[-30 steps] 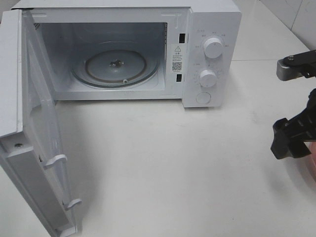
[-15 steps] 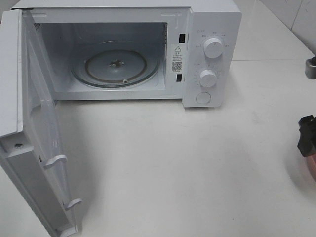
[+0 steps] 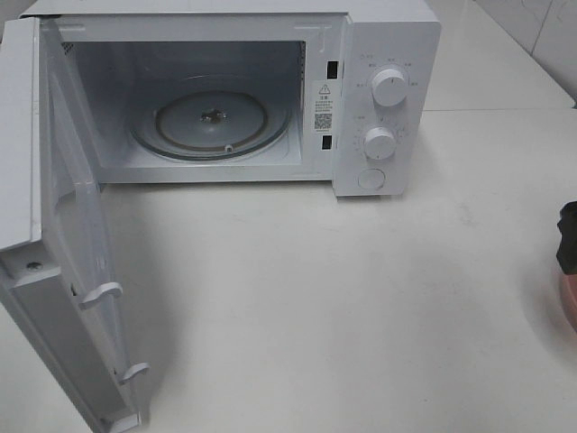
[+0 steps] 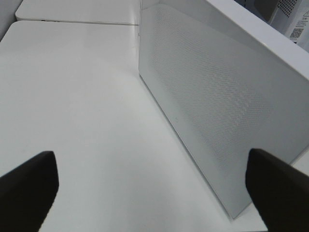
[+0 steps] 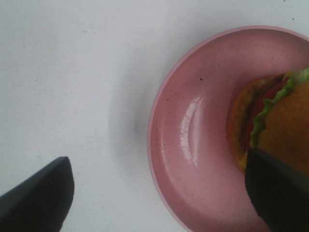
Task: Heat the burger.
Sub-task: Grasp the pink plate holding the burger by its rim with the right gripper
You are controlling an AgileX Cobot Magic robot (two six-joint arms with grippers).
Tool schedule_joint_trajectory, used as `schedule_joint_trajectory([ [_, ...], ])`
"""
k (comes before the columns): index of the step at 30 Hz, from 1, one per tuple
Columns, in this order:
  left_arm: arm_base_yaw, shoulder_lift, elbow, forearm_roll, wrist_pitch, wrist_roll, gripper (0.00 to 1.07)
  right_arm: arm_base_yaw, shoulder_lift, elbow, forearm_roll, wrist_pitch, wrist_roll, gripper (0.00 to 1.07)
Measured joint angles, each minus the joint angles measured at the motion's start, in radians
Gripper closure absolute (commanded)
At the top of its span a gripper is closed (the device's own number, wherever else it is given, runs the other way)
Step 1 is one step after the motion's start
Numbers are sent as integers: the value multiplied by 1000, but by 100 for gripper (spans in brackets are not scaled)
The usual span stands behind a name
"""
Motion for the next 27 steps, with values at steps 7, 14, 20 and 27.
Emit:
schedule_joint_trajectory([
  [7,0,0,0,0,0,0,9,0,139,0,0,-56,17,19],
  [14,0,0,0,0,0,0,9,0,222,0,0,-94,25,20],
  [20,0,0,0,0,0,0,9,0,300,0,0,-133,28,20],
  [27,0,0,0,0,0,0,9,0,378,-1,-4,-177,37,21],
])
